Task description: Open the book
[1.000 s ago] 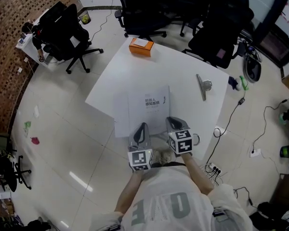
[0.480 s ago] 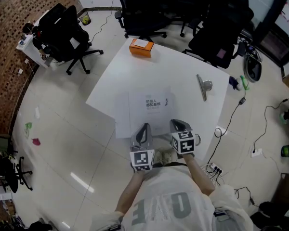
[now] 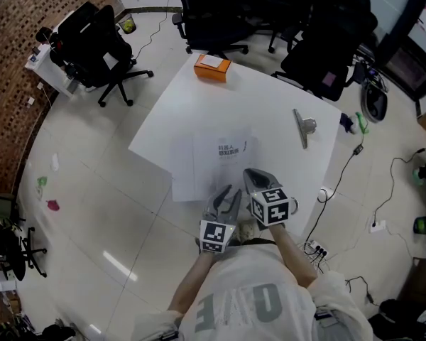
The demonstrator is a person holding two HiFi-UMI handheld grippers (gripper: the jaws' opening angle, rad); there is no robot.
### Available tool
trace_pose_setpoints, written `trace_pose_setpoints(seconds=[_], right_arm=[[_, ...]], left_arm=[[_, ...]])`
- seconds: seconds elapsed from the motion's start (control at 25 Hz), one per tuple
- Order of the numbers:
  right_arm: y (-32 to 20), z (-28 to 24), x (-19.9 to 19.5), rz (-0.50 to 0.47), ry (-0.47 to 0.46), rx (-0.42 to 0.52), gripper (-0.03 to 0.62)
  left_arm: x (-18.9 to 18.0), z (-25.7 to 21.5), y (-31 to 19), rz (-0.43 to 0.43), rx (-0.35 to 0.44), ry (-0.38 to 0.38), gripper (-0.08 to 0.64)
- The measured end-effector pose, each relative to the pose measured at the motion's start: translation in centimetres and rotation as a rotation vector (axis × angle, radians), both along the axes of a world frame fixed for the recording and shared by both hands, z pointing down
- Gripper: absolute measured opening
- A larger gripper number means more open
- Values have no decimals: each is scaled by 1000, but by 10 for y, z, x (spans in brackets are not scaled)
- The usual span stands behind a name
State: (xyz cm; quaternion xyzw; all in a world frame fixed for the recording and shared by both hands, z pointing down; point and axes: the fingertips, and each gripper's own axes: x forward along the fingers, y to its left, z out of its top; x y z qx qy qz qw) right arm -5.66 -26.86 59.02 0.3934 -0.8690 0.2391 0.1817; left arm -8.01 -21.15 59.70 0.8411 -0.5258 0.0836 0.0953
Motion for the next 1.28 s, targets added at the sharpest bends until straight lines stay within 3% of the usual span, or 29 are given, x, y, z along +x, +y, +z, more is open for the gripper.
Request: trace_pose_setpoints(seconds=[0.12,0.28,0.44,0.64,1.04,1.2,1.28], right_arm=[[-1,-5,-7,-12,-8,4,18],[1,-15,-20,-37,-29,15,18],[6,-23,-28,-57,-52,14,17],[8,-22,-29,-48,-88,-20,14],[8,-32,-38,-43,-144,-36,12],[6,-41,-40,-46,-149,2,34],[2,-47,-31,-12,-145,44,3]], left_arm=[[11,8,5,50,-37,-13,169],[10,16,5,32,-47,-106,176],[-4,16,-4,-48,-37,-158,166],[-3,17,-3,-38,-10,-226,90],[-11,9,-3,-92,18,-236,95],[-31,-1,-5,-192,42,-157,35],[-42,-1,-5,-237,28,-130,35]])
